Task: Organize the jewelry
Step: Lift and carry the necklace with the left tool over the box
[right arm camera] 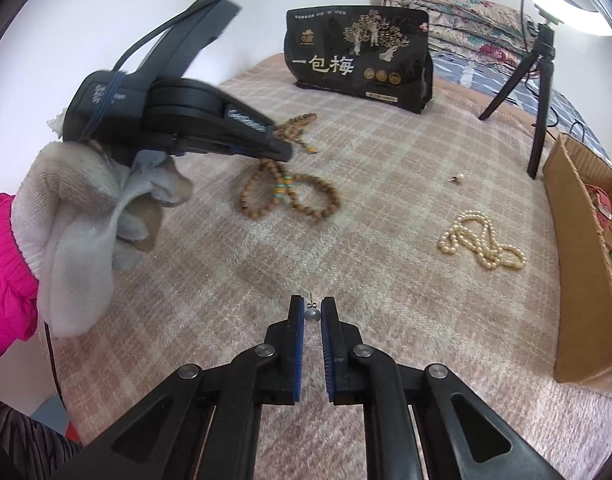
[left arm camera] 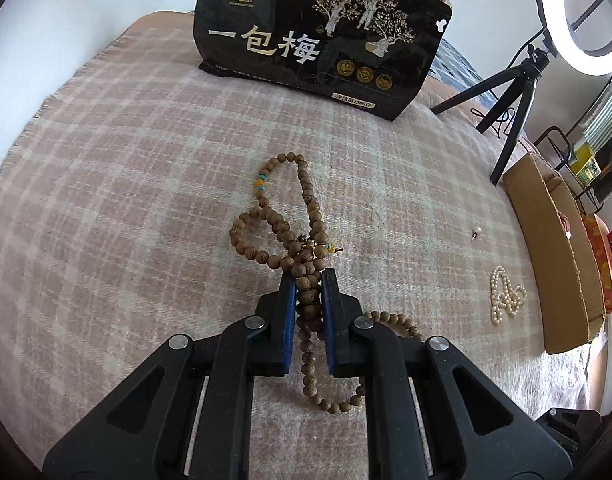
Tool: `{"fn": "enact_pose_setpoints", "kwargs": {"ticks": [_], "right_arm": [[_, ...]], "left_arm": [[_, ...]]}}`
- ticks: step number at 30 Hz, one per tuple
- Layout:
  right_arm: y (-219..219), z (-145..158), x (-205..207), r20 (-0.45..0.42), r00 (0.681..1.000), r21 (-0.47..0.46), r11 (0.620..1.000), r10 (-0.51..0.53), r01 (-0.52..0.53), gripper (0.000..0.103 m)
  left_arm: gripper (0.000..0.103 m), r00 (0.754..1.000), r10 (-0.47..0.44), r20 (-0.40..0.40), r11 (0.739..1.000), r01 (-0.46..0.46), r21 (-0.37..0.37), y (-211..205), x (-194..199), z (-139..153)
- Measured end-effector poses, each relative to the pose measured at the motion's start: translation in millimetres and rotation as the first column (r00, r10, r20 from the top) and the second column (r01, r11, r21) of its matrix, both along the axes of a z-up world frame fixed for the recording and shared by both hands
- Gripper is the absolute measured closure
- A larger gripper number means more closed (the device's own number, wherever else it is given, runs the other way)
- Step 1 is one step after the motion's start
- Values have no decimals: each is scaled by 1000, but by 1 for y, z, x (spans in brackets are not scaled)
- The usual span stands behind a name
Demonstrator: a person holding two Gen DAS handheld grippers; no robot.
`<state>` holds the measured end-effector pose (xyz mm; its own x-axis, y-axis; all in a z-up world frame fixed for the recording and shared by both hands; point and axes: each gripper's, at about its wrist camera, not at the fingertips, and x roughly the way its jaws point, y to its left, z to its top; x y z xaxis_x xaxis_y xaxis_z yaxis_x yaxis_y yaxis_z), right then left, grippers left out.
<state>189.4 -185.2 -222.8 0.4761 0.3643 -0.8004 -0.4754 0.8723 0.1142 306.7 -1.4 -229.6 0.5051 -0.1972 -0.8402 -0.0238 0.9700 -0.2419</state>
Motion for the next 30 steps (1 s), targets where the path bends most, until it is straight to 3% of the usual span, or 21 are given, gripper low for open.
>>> {"fn": "enact_pose_setpoints", "kwargs": {"ticks": [14, 30], "right_arm": [[-61, 49, -27, 65, 988, 38, 990, -139, 137, 97], [-123, 101, -60, 154, 955, 46, 967, -254, 249, 97]], "left_arm": [[93, 993, -52, 103, 999, 52, -4, -6, -38, 60], [93, 967, -159, 199, 984, 172, -48, -59, -75, 120]]}}
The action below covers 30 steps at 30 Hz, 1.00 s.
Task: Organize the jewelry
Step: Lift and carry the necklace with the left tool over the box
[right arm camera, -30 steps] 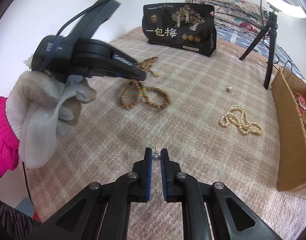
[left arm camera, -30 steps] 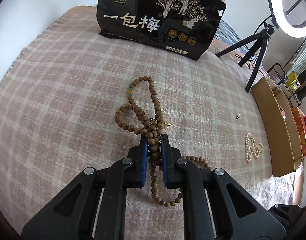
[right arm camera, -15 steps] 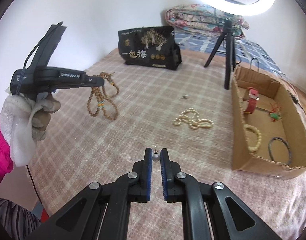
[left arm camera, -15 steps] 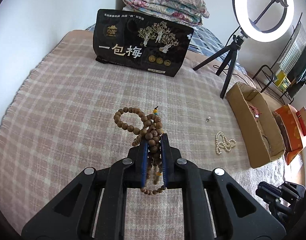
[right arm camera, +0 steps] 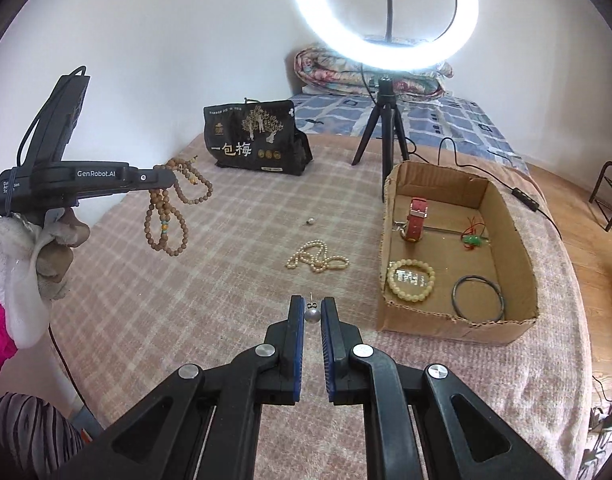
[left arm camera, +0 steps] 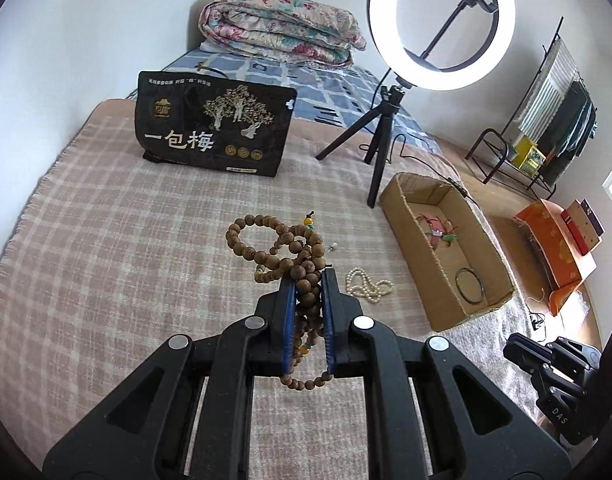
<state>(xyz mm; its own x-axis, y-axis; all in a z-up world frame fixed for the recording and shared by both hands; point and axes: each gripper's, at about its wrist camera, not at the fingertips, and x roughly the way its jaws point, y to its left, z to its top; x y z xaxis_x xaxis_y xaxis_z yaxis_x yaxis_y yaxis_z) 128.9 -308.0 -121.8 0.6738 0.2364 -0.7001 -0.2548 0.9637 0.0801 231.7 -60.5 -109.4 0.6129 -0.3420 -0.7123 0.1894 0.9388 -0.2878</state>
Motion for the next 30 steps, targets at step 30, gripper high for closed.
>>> {"fn": "enact_pose_setpoints", "kwargs": {"ticks": [30], "right_arm": [[-116, 22, 63, 55, 989, 13, 990, -138, 138, 97]], "left_arm": [[93, 959, -280, 49, 959, 281, -27, -175, 16, 24]]}}
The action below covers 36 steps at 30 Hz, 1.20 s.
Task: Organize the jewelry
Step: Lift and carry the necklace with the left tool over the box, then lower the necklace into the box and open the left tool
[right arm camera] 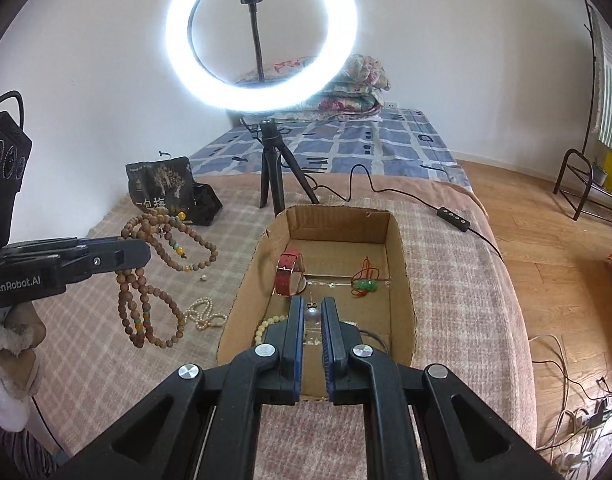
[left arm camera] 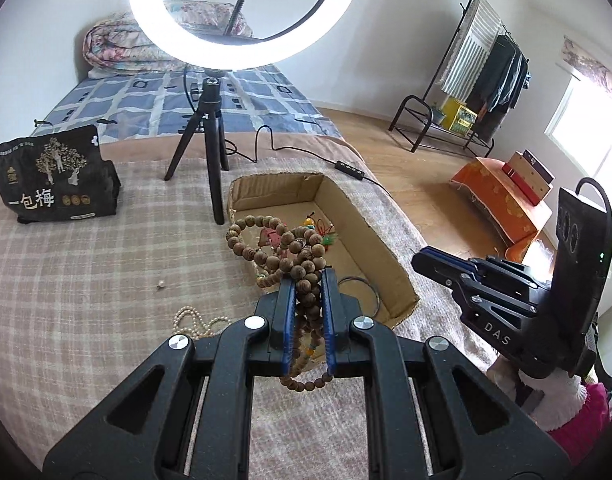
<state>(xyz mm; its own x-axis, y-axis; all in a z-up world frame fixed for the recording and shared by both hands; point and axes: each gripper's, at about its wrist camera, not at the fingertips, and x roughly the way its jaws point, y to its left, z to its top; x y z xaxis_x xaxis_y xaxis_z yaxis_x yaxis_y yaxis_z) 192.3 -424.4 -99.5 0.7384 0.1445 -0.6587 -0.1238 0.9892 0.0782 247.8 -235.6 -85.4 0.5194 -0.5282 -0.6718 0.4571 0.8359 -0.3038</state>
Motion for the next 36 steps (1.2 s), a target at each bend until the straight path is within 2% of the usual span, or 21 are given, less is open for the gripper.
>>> {"fn": "enact_pose_setpoints", "kwargs": {"ticks": [15, 26, 28, 30, 32, 33, 34, 36], "right_arm": [[-10, -8, 88, -17, 1000, 26, 1000, 4, -4, 97], [-16, -25, 115, -51, 998, 24, 999, -28, 29, 95], [-18, -26, 116, -50, 998, 27, 999, -42, 44, 80], [-20, -24, 115, -37, 998, 22, 998, -56, 57, 72], [-21, -22, 114, -34, 998, 19, 998, -61, 62, 69], [-21, -21, 114, -30, 997, 11, 997, -71, 71, 57], [-22, -19, 112, -21, 996, 3, 996, -85, 85, 40], [-24, -15, 108, 3, 994, 1, 994, -107, 107, 25]], "left_arm": [[93, 1000, -22, -20, 1000, 22, -6, -42, 27, -26], [92, 997, -55, -45, 998, 54, -11, -52, 35, -43], [93, 997, -60, -44, 998, 60, -12, -53, 34, -43], [91, 997, -67, -44, 998, 67, -11, -54, 34, -44], [74, 996, -70, -46, 998, 70, -8, -55, 34, -44], [65, 997, -69, -40, 998, 68, -11, -54, 33, -43], [63, 997, -66, -33, 998, 66, -8, -54, 31, -42], [63, 997, -71, -24, 997, 71, 5, -53, 29, -42]]}}
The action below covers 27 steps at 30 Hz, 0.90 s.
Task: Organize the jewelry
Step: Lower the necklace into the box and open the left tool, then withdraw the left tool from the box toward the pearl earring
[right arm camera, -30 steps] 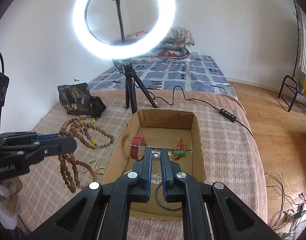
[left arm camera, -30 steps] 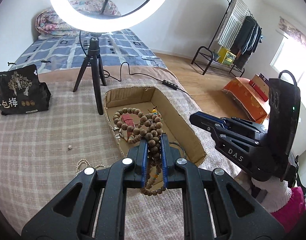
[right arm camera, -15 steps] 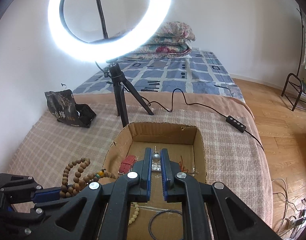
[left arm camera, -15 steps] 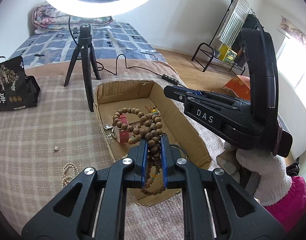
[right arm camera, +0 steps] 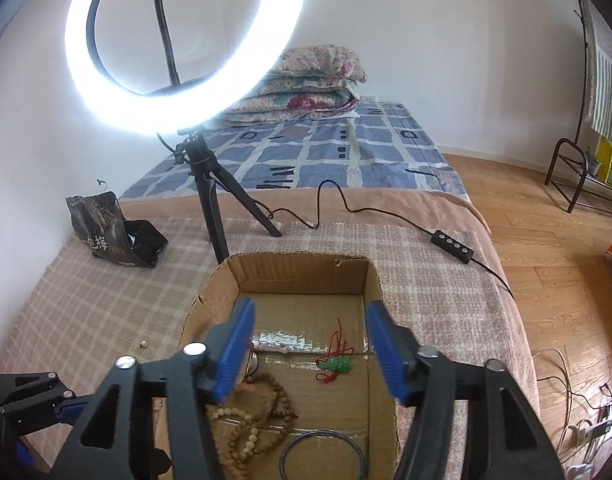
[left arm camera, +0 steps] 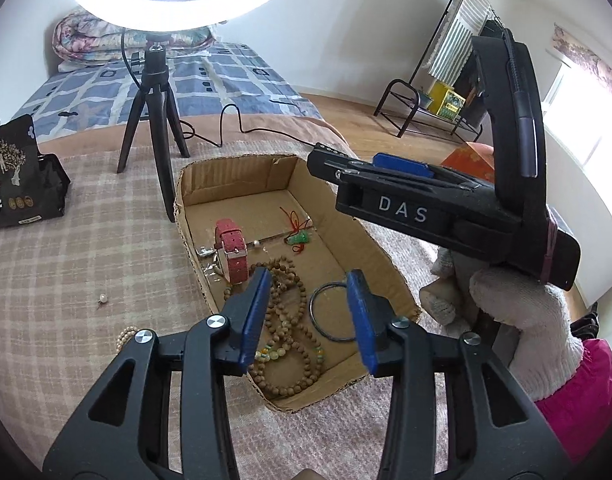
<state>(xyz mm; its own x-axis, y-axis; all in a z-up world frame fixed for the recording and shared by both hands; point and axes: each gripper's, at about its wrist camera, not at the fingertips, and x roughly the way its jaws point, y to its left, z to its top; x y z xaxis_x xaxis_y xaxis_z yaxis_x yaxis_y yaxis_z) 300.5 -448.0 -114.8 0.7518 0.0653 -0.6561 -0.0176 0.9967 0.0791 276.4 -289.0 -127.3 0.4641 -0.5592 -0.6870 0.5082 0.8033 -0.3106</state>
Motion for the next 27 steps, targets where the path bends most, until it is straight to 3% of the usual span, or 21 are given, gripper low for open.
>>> {"fn": "enact_pose_setpoints", "kwargs": {"ticks": [14, 27], "right_arm": [[1, 16, -16, 23, 998, -27, 998, -62, 63, 3], [40, 26, -49, 55, 997, -169, 984, -51, 60, 0]], "left_arm": [[63, 1000, 27, 5, 1000, -27, 9, 26, -8, 6], [63, 994, 107, 32, 994, -108, 26, 98, -8, 12]]}}
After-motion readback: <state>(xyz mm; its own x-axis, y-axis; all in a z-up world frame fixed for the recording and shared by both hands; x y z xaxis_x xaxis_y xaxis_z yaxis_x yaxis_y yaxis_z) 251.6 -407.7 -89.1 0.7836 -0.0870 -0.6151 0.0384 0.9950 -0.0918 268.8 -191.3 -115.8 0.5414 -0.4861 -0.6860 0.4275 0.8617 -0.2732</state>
